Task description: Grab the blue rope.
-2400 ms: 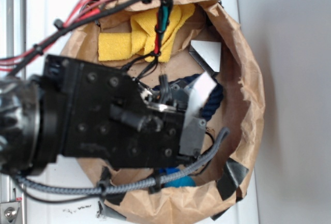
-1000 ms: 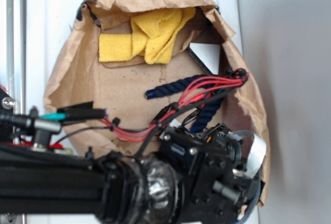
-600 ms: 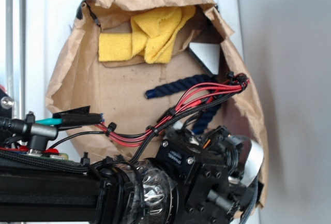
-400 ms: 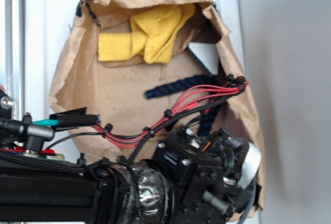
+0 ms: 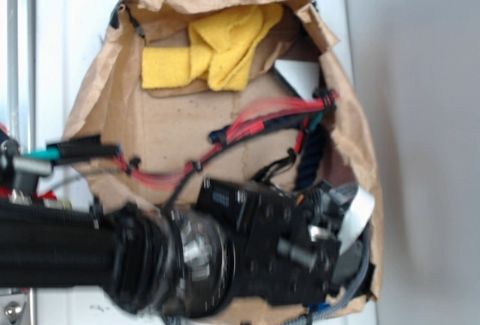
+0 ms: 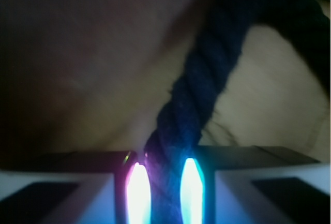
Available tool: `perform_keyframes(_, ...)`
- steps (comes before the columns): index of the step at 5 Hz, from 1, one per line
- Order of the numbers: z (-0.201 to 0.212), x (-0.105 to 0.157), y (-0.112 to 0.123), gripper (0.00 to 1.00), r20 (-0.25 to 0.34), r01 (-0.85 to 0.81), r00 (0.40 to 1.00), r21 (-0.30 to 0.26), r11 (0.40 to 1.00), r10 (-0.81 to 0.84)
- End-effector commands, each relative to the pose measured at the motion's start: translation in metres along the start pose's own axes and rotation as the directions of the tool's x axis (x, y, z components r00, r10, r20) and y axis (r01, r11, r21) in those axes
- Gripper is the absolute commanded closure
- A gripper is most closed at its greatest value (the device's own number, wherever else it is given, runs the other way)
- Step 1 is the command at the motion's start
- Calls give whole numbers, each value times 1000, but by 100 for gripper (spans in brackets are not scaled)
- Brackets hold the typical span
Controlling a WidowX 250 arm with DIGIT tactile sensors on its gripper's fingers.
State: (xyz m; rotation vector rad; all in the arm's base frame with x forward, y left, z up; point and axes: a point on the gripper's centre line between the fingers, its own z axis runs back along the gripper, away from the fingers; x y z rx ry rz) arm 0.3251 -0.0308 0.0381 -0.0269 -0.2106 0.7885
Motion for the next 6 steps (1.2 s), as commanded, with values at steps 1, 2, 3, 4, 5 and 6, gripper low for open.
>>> perform_keyframes(1,85,32,26,100,-98,-25,995,-54,998,20)
perform_keyframes(2,118,36,40,100,-129,-19,992,-57,998,12)
perform_keyframes(3,149,32,48,100,-114,29,993,-91,995,-39)
perform_keyframes(4,173,27,48,100,-27,79,996,-70,994,-81)
perform_keyframes(5,176,26,49,100,3,61,998,-32,998,-61)
perform_keyframes(6,170,25,46,100,58,64,996,-9,998,-63)
